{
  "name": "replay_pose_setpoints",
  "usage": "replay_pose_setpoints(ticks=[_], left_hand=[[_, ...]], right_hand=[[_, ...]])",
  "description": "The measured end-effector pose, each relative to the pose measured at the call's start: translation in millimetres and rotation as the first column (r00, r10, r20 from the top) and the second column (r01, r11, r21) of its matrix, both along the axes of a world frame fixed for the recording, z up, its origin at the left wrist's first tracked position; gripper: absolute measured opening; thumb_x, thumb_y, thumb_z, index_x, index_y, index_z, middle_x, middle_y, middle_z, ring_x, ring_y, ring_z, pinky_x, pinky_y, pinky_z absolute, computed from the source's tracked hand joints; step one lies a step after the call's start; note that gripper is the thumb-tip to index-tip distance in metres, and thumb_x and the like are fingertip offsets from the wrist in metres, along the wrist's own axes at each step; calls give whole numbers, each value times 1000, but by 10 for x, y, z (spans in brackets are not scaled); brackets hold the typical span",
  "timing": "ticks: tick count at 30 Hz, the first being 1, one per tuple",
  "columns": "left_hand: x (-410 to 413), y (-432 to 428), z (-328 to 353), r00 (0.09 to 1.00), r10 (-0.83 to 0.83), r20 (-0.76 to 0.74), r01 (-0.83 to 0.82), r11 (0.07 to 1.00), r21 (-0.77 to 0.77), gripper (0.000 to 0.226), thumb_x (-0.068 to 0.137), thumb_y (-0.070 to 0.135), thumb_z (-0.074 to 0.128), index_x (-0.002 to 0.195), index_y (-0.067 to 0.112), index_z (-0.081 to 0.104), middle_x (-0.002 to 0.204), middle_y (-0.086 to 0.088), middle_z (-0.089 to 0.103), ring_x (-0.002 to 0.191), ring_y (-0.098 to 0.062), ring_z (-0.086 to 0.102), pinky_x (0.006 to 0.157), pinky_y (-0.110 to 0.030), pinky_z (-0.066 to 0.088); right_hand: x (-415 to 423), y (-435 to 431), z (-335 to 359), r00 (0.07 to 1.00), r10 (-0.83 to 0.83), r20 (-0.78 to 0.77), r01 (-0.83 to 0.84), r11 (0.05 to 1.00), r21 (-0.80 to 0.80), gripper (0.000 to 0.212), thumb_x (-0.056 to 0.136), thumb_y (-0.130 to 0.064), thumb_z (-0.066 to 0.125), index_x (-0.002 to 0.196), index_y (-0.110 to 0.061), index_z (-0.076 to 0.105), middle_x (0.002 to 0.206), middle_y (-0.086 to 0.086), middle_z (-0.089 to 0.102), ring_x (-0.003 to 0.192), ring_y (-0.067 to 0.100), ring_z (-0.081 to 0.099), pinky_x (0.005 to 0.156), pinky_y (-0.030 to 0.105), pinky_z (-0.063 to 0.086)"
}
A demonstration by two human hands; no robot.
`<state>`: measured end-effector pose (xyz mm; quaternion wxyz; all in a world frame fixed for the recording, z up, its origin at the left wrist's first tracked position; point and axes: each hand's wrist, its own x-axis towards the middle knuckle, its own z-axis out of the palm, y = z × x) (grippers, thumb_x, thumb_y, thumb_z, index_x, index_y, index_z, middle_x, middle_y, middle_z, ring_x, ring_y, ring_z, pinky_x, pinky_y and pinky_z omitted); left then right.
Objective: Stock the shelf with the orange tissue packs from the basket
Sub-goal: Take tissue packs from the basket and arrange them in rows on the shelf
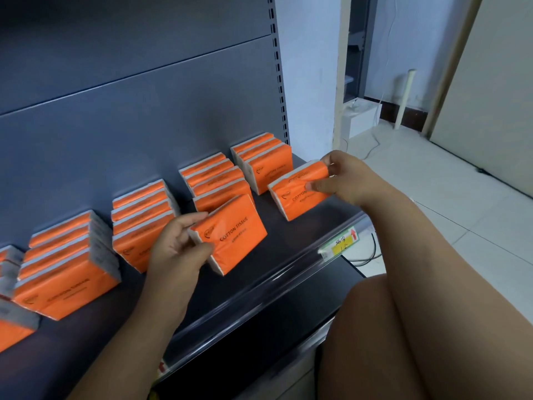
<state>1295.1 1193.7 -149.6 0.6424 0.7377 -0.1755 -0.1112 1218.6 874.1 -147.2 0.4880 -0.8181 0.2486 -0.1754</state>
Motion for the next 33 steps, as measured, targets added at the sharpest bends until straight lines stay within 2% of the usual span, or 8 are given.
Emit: replay_pose_setpoints(ticks=[3,5,9,12,16,23,27,33], left_hand=[[-25,-32,2,1000,-26,-2,26,1000,5,48,92,-14,61,115,28,69,105,6,78,99,-9,74,71,-24,58],[-31,-41,-25,999,-38,3,38,999,24,50,91,-15,61,116,27,70,105,5,78,97,-8,74,68,-21,58],[-47,-67,-89,998,-55,10,54,997,61,54,90,-16,62,116,31,69,106,15,76,103,-5,73,76,-28,59],[-38,-93,-136,999,-44,19,42,995,92,59,88,-14,65,116,37,67,110,19,74,108,-2,70,82,-29,59],[-41,-140,-206,997,-40,64,31,990,136,63,86,-13,66,118,41,65,119,14,71,114,-3,67,92,-33,56],[-73,-168,-227,993,-40,111,20,985,169,57,89,-5,68,121,41,64,111,12,72,102,3,67,83,-25,52],[-67,-174,-230,994,-49,96,31,983,179,57,90,-1,71,123,45,63,114,13,71,105,4,67,82,-22,53],[-42,-182,-262,998,-46,48,37,986,164,64,87,-1,75,129,46,61,122,11,69,114,-5,65,91,-32,56]], right_hand=[[123,-24,-61,996,-49,-77,42,995,-93,34,83,-25,83,105,-14,60,97,2,66,88,22,65,78,40,56],[206,-33,-92,995,-61,-79,51,991,-122,32,84,-27,82,106,-17,62,103,2,67,95,23,64,82,39,55],[339,-19,-122,996,-82,-42,77,991,-109,31,86,-29,79,110,-21,62,109,1,67,100,25,65,90,45,57],[414,1,-144,997,-77,-1,76,991,-108,32,86,-22,78,112,-26,60,106,0,68,94,25,67,90,46,58],[510,27,-165,998,-67,11,68,989,-130,33,88,-21,75,118,-24,63,108,-1,68,100,23,66,93,43,56],[597,23,-223,996,-78,35,81,992,-97,41,90,-24,72,129,-27,61,110,-1,70,104,23,66,94,39,54],[618,43,-238,995,-90,35,95,981,-169,42,93,-26,70,133,-26,58,105,-4,66,102,23,63,89,36,50],[619,92,-261,994,-110,20,112,979,-172,45,96,-28,67,139,-23,54,111,-3,64,103,21,60,86,34,46]])
